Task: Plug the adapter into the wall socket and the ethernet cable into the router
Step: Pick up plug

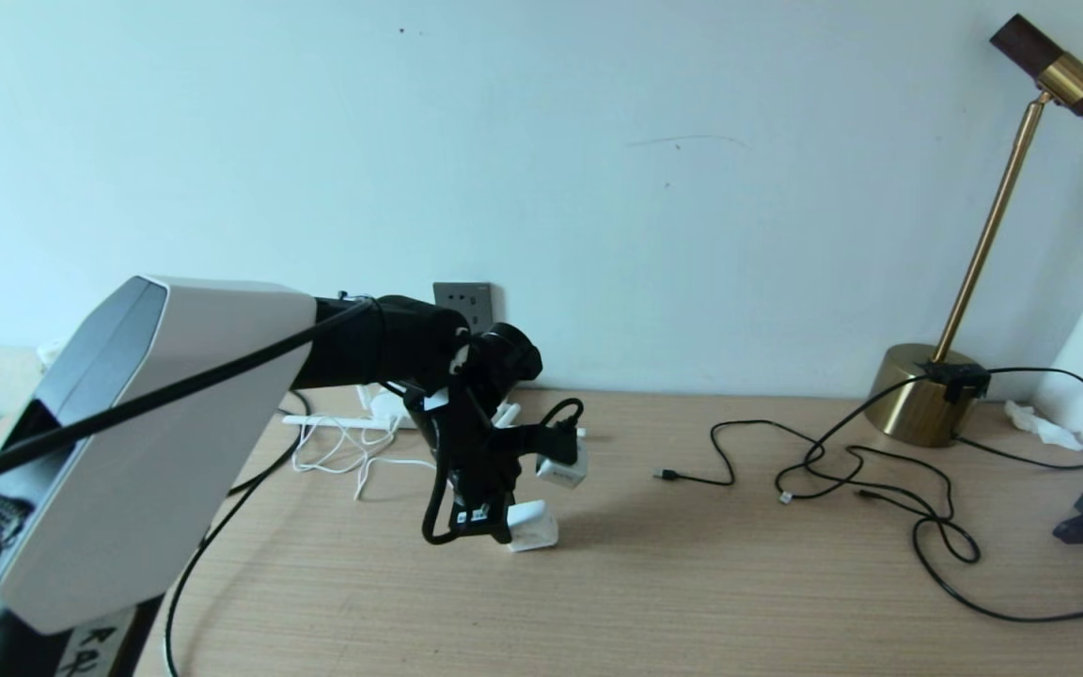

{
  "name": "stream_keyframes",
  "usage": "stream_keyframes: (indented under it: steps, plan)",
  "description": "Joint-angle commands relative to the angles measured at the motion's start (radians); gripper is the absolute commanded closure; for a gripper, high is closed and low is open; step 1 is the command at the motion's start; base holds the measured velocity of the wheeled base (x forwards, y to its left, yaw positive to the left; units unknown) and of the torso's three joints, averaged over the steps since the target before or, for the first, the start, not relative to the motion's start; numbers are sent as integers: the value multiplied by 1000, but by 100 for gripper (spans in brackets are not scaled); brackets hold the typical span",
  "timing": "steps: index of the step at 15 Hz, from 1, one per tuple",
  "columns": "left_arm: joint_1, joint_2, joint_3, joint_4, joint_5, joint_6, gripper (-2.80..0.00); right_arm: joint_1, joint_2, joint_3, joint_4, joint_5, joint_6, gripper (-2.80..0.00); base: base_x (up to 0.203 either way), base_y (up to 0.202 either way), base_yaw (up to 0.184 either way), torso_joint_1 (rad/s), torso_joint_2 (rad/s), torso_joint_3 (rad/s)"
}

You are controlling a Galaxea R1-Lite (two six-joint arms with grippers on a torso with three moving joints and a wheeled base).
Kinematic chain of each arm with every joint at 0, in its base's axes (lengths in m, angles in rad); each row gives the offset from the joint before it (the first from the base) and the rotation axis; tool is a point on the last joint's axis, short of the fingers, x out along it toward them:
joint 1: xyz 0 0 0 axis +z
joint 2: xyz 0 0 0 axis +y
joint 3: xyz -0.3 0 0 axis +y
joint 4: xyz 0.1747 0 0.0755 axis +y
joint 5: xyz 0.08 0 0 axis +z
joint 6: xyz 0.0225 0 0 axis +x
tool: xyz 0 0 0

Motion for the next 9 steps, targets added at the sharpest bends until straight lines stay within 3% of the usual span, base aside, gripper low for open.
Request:
stream_keyframes:
  steps: [1, 9]
  plan:
    - [0, 0, 0, 6, -1, 6, 0, 0, 0, 11, 0, 0, 1, 0, 0, 0, 0, 0, 0, 0]
    - [0, -12, 1, 7, 1, 6, 0, 0, 0, 11, 0, 0, 1, 0, 0, 0, 0, 0, 0, 0]
